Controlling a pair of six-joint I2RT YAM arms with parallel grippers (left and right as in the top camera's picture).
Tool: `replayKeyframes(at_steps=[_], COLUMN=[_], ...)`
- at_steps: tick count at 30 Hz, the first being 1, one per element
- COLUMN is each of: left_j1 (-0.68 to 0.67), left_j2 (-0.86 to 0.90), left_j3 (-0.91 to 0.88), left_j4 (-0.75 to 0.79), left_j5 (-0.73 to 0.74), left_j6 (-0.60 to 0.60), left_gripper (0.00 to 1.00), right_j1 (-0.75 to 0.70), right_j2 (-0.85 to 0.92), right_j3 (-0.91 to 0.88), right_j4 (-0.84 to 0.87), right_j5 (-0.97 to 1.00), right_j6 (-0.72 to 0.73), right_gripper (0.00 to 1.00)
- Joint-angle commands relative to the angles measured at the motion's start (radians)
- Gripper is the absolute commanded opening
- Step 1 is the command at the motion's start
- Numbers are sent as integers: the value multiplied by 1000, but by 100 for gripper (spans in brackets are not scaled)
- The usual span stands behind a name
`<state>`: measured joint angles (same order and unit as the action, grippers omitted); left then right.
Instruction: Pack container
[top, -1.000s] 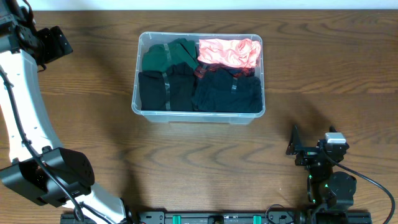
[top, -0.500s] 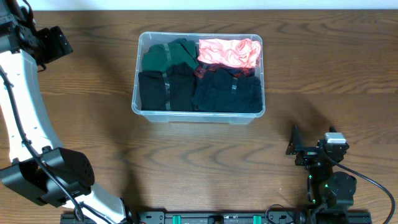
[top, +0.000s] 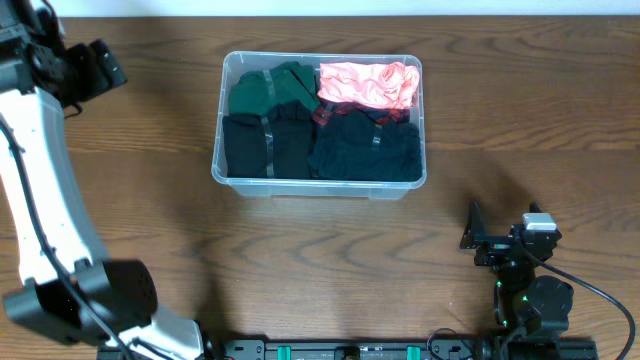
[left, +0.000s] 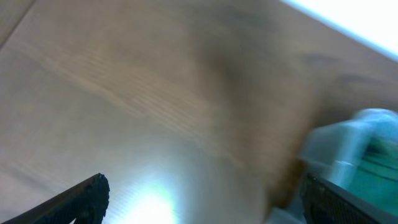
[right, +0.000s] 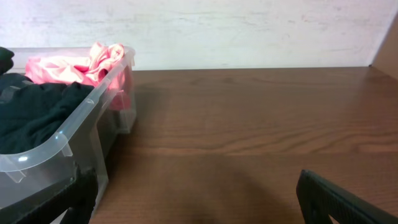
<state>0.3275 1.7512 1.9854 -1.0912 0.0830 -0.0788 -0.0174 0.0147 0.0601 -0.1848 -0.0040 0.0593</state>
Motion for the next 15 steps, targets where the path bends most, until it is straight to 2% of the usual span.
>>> replayKeyframes(at_steps=[1,7,12,15], left_j1=[-82,-264,-325,-330], left_j2=[-117,-290,-448,-560], left_j3=[-12,-106,-257,-411], left_j4=[57,251,317,384], left_j5=[63,63,63,64], left_j6=[21,211,224,224], left_gripper=[98,98,98,98], right_j1=[-8,-8,-8,-8], right_j2=[-8,-8,-8,-8], right_j3=[-7,-7,-7,-7], right_j4=[2,2,2,2], right_j5=[11,11,11,11], right_j6=[3,3,3,3], right_gripper=[99,99,99,99])
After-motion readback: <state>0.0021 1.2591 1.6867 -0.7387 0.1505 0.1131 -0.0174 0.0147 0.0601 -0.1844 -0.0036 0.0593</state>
